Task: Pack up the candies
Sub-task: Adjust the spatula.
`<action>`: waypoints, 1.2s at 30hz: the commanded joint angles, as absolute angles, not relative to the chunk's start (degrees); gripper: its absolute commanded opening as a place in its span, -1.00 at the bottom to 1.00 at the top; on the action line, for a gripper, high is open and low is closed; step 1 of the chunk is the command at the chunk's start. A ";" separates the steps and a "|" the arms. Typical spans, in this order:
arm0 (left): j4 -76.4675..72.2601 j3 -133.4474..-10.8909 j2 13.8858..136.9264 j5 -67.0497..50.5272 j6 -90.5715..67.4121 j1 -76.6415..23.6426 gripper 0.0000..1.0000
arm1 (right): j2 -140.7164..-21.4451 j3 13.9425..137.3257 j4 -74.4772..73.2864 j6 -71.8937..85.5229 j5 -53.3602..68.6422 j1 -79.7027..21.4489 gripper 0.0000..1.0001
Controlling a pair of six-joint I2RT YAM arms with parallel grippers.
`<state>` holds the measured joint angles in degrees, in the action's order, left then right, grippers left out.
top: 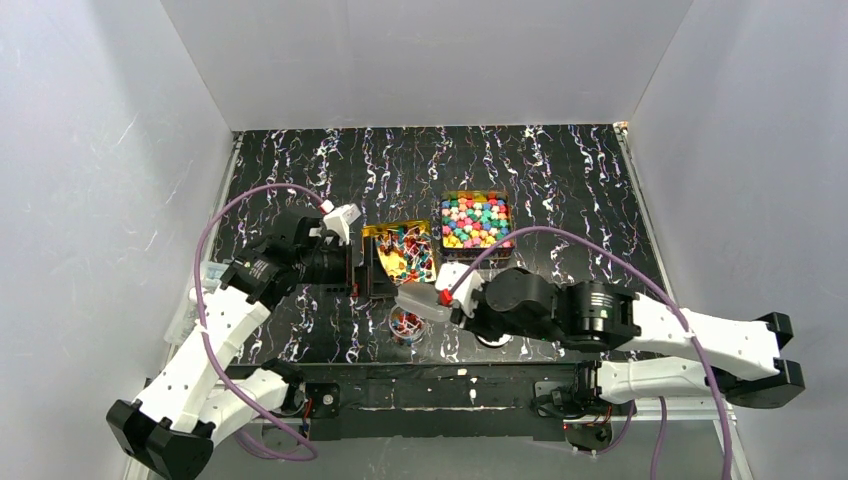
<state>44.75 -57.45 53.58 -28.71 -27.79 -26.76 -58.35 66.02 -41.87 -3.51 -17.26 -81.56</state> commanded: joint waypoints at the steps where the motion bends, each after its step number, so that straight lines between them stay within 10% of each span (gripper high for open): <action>1: 44.44 -58.98 55.14 -27.96 -27.36 -26.81 0.97 | -52.01 65.47 -33.87 -4.52 -20.10 -81.93 -0.97; 20: 41.39 -66.10 60.68 -18.16 -26.23 -26.81 0.97 | -61.46 71.28 -44.96 -0.44 -36.25 -79.08 -0.97; 36: 44.34 -59.62 53.03 -9.25 -20.70 -26.81 0.97 | -76.30 80.81 -50.09 -6.89 -26.45 -58.83 -0.97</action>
<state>42.76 -61.71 55.00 -8.21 -22.61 -26.85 -73.54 77.25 -49.23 -3.77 -29.71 -60.53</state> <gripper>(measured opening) 0.983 0.382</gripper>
